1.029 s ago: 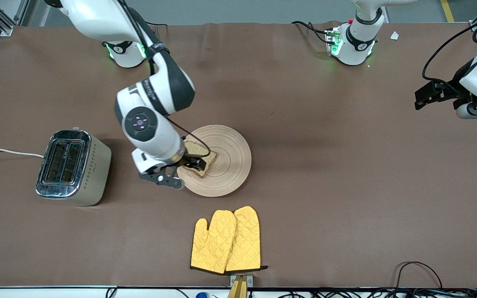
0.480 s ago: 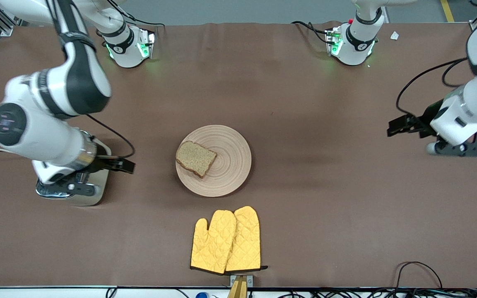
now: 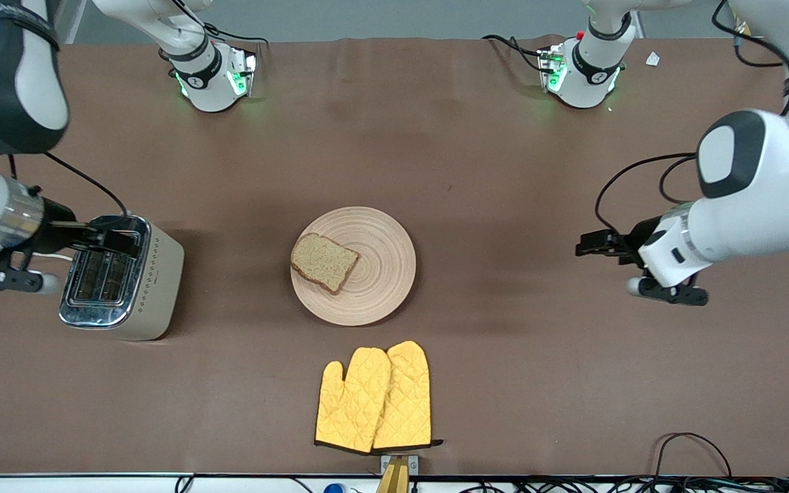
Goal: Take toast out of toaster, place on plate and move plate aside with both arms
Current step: 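Withdraw the right gripper while the left gripper reaches toward the plate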
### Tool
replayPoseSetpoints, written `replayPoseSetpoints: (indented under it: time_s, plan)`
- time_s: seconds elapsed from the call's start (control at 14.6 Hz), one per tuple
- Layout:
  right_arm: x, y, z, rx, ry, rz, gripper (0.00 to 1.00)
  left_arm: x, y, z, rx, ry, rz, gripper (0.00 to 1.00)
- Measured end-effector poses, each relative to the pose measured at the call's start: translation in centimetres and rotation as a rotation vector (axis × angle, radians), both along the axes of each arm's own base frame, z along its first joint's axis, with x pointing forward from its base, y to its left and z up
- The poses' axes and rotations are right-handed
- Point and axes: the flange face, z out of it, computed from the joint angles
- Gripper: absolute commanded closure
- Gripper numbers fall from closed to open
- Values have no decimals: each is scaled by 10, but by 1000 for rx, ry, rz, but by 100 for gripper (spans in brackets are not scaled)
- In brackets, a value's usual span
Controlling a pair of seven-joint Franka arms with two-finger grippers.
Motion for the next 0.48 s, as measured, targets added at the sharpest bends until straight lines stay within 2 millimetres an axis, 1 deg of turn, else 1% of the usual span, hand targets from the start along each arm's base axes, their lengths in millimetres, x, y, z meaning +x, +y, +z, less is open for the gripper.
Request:
replayPoseSetpoints:
  time_s: [0.14, 0.27, 0.41, 0.48]
  plan:
    - [-12, -13, 12, 6, -7, 3, 0, 8, -9, -33, -86, 6, -25, 0]
    - [-24, -31, 26, 12, -27, 3, 0, 13, -24, -68, -162, 10, -43, 1]
    - [-39, -50, 44, 13, -50, 13, 0, 16, -45, -101, -225, 10, -50, 5]
    - [-47, -55, 52, 4, -55, 17, 0, 16, -58, -117, -250, 6, -52, 11]
